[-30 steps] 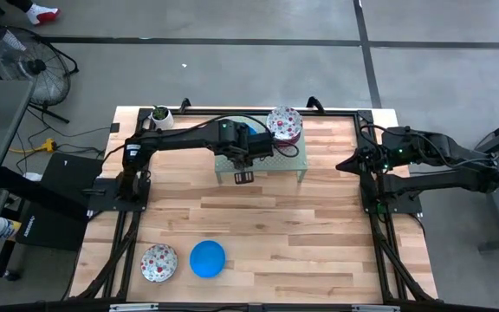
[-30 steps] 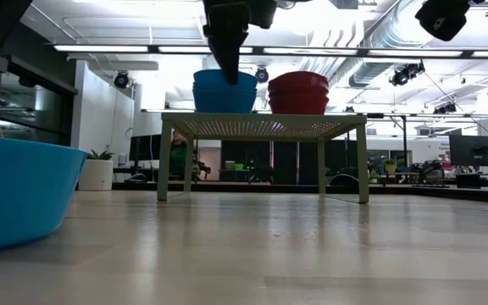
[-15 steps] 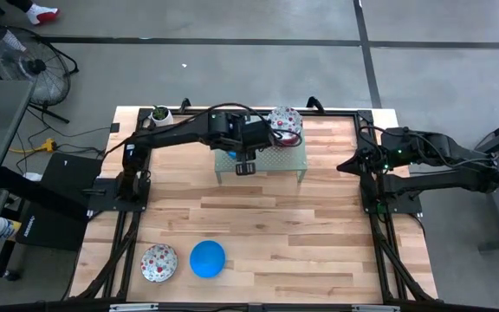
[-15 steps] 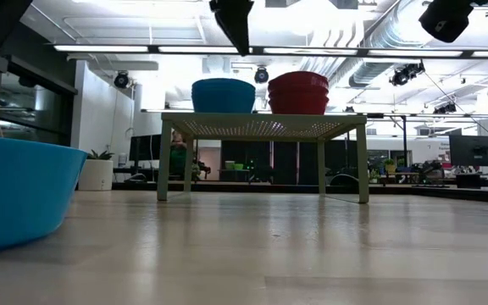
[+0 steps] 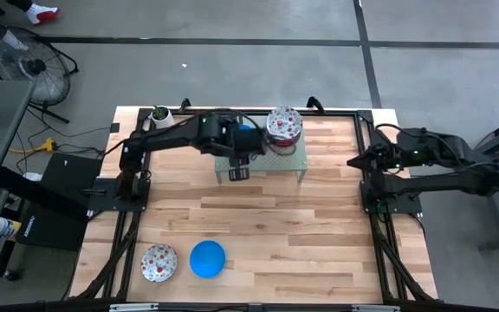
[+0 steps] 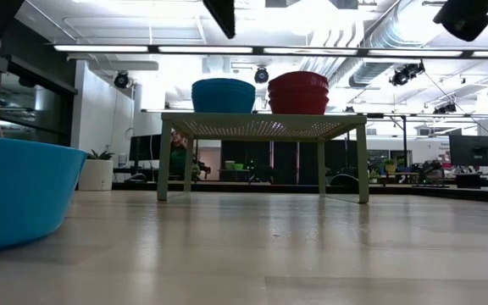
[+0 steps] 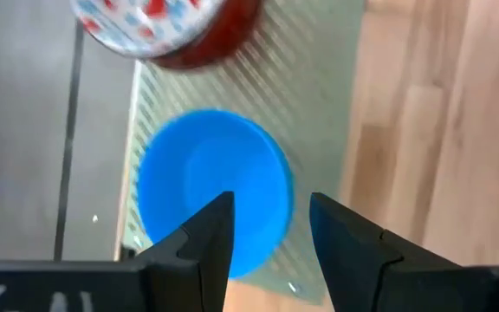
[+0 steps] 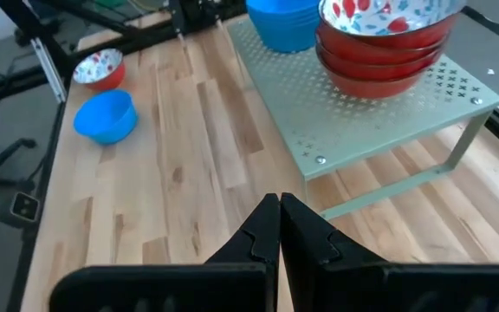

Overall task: Pick & Place Mini bowls
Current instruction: Stack the blue bowl on top of the blue bowls on the shelf

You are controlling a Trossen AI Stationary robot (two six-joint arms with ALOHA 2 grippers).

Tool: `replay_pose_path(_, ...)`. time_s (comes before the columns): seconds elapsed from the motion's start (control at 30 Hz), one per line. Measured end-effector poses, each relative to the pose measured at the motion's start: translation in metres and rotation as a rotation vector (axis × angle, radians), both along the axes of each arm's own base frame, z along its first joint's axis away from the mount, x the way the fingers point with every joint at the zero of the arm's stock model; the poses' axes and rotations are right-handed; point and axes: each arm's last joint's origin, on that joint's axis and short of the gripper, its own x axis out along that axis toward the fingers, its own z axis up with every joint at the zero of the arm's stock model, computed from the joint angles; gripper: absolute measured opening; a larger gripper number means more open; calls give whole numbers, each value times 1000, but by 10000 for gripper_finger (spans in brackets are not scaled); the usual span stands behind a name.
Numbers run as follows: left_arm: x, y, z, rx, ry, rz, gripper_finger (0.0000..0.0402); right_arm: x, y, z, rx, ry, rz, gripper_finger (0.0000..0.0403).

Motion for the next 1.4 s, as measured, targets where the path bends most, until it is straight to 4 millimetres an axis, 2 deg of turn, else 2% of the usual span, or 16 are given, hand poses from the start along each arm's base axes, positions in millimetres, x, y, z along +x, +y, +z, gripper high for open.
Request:
replay_pose_path(0.2, -6, -37, 2, -31, -20, -26, 147, -12, 1, 1, 35, -38, -25, 0)
replay_pose_path(0.57, -22, -119, 1, -106, -97, -43, 147, -13, 1, 1, 45, -41, -24, 0)
replay_pose_path(0.97, -48, -195, -48, -220, -19, 111, 147, -13, 2, 1, 47, -42, -19, 0)
replay_pose_path(1.27, -73, -230, -89, -233, 49, 261, 147, -13, 2, 1, 67, -44, -16, 0)
replay_pose_path(1.4, -72, -237, -111, -282, 76, 289, 147, -13, 2, 1, 66, -44, -16, 0)
